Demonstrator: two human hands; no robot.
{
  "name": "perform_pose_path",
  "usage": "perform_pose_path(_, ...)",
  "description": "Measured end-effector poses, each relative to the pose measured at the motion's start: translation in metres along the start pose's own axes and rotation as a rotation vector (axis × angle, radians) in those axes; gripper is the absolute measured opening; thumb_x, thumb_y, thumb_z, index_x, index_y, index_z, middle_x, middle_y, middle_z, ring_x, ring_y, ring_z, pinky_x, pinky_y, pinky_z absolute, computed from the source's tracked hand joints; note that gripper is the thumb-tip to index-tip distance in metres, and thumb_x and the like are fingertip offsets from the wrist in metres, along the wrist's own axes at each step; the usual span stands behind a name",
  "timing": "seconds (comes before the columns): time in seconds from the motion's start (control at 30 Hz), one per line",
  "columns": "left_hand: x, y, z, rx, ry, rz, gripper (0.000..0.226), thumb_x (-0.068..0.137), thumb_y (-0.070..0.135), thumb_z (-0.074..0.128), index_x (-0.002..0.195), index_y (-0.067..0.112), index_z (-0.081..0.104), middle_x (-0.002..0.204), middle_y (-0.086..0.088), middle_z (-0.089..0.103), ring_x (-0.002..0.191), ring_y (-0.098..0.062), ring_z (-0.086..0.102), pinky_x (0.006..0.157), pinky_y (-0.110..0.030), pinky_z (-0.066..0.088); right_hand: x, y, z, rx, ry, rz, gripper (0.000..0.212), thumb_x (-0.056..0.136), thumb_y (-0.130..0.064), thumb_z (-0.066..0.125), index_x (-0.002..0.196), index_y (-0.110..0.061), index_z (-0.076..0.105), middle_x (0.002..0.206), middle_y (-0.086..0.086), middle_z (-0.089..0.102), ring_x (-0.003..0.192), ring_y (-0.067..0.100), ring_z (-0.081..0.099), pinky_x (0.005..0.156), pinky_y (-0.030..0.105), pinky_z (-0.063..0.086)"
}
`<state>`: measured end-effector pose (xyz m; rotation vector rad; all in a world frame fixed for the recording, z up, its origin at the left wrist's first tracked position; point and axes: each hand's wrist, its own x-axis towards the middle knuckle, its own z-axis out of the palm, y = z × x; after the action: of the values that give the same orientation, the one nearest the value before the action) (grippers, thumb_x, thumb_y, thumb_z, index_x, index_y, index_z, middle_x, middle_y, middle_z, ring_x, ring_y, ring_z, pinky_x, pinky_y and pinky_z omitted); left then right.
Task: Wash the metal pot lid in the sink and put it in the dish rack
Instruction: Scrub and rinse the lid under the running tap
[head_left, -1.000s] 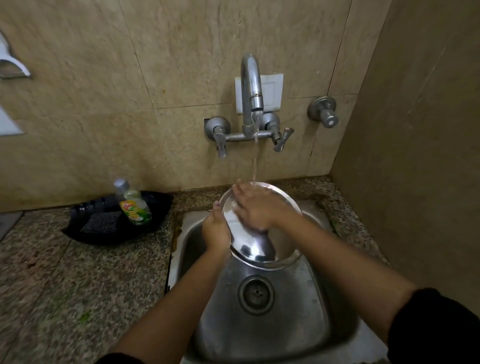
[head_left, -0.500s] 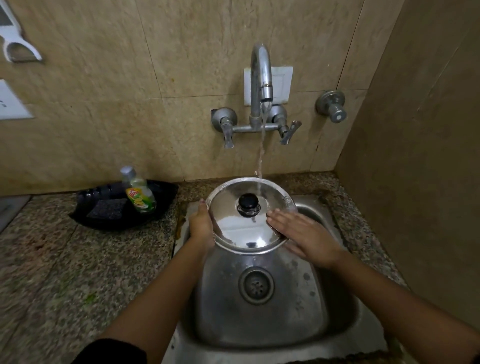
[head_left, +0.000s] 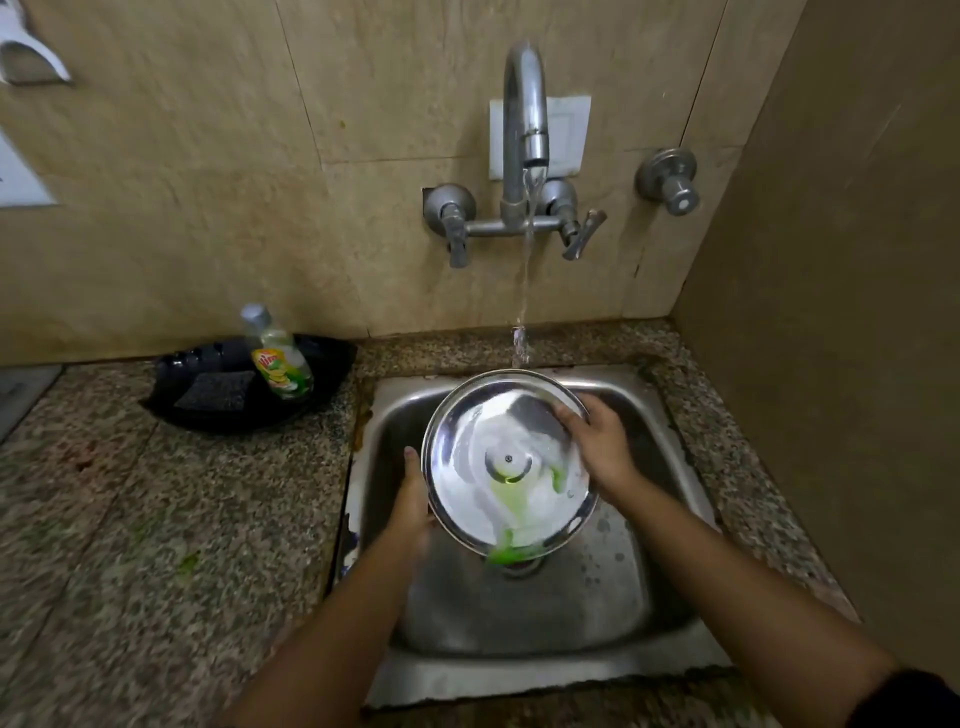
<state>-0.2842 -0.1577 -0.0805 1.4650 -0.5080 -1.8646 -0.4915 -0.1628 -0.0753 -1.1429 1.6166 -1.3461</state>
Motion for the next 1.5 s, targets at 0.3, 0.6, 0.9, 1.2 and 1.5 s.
perform_pose_path(0.3,0.025,-0.01,0.014,-0.049,0.255,0.188,0.044,0.097,0.04,0.045,0.108,0.003,0.066,0.084,-0.009,0.07,0.074,-0.021,0.065,0.059,-0.027,0.047,0.008,0.053,0.02,-0.917,-0.011,0.154,0.052,0.099,-0.037,0.034,0.141,-0.005,0.037,0.148,0.018,0.038,0.136,0.034,0.036,0.11,0.044,0.03)
perform_pose_path(0.6,0.04,0.018,0.04,-0.001,0.264,0.309,0.043,0.096,0.038,0.048,0.099,0.0,0.069,0.089,-0.013,0.072,0.077,-0.023,0.067,0.074,-0.031,0.055,-0.019,0.008,0.047,-0.971,-0.744,-0.471,0.059,0.102,-0.044,0.017,0.152,-0.025,-0.008,0.16,-0.008,-0.015,0.145,0.007,-0.018,0.116,0.031,-0.013)
perform_pose_path(0.9,0.036,0.023,0.05,0.008,0.243,0.268,0.042,0.096,0.039,0.046,0.094,0.004,0.068,0.081,-0.009,0.07,0.074,-0.024,0.067,0.063,-0.028,0.053,0.046,0.018,0.011,-1.13,-0.277,-0.289,0.07,0.097,-0.053,0.02,0.153,-0.014,0.003,0.161,0.003,0.001,0.149,0.019,0.001,0.119,0.037,0.003)
perform_pose_path(1.2,0.05,0.047,0.042,-0.034,0.266,0.364,0.046,0.093,0.045,0.05,0.099,0.003,0.068,0.099,-0.017,0.072,0.087,-0.03,0.069,0.087,-0.045,0.056,-0.006,0.018,-0.022,-1.094,-0.539,-0.641,0.06,0.099,-0.041,0.029,0.153,-0.024,0.009,0.161,0.0,0.013,0.148,0.015,0.009,0.121,0.034,0.009)
perform_pose_path(1.5,0.037,0.043,0.061,0.012,0.236,0.348,0.041,0.096,0.041,0.047,0.078,0.009,0.066,0.083,-0.013,0.07,0.08,-0.028,0.067,0.084,-0.037,0.053,0.015,-0.014,0.051,-0.995,-0.547,-0.566,0.061,0.102,-0.039,0.025,0.153,-0.021,-0.002,0.162,-0.001,-0.005,0.148,0.011,-0.006,0.118,0.031,-0.001)
